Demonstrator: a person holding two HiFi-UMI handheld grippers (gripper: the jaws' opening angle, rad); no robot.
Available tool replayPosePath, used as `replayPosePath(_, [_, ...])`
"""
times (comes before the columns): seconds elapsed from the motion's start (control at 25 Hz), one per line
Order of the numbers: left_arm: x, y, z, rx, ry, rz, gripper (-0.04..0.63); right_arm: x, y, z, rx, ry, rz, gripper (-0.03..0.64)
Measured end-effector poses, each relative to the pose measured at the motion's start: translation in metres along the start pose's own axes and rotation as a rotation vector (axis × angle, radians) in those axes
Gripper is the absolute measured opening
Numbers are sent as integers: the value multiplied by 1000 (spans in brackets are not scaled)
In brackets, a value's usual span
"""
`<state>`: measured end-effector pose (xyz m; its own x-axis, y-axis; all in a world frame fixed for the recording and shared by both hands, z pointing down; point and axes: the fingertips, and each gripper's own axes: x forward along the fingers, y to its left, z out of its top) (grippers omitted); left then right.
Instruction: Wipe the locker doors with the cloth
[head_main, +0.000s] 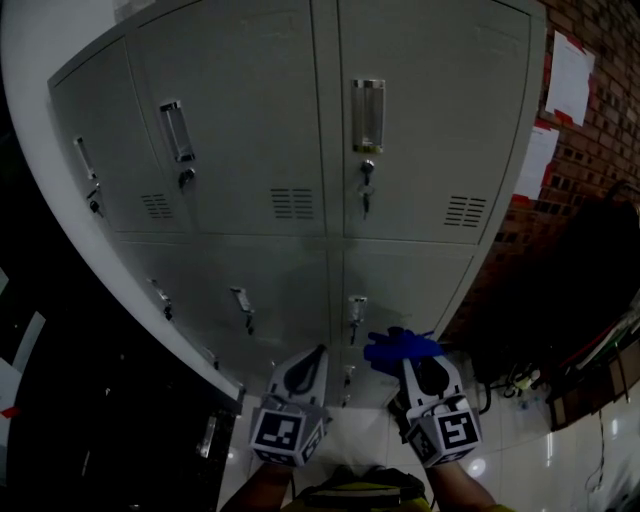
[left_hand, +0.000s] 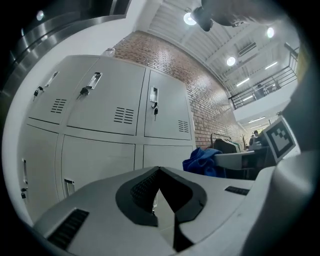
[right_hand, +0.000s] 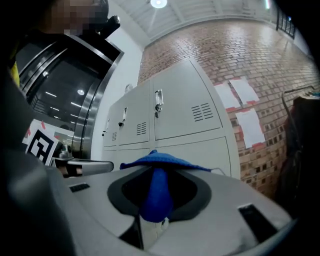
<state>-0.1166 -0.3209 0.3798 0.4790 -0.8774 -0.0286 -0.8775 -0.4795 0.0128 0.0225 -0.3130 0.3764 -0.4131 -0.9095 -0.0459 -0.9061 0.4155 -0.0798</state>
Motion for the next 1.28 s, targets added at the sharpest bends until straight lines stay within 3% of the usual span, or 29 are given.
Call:
replayPosePath(0.28, [-27, -17, 3, -6, 7, -15, 0, -33, 17, 0, 8, -14, 36, 95])
replayPosePath(0.4, [-44, -35, 7, 6, -8, -23, 0, -64, 19, 10, -40, -43, 45, 95])
replayPosePath(0.56, [-76, -69, 17, 31, -23, -36, 0, -123, 23, 24, 0, -75, 24, 95])
replayPosePath(0.84, [-199, -176, 3, -22, -19, -99, 0, -283, 45, 13, 1, -78, -18, 94])
replayPosePath(1.0, [-282, -226, -11, -46, 32, -109, 0, -372, 77, 3, 36, -52, -32, 94])
replayPosePath(1.08, [-323, -243, -6, -47, 47, -108, 0, -409, 98, 6, 32, -48, -25, 94])
replayPosePath(1.28, [-391, -256, 10, -37, -6, -89, 0, -464, 141, 9, 56, -65, -3, 91])
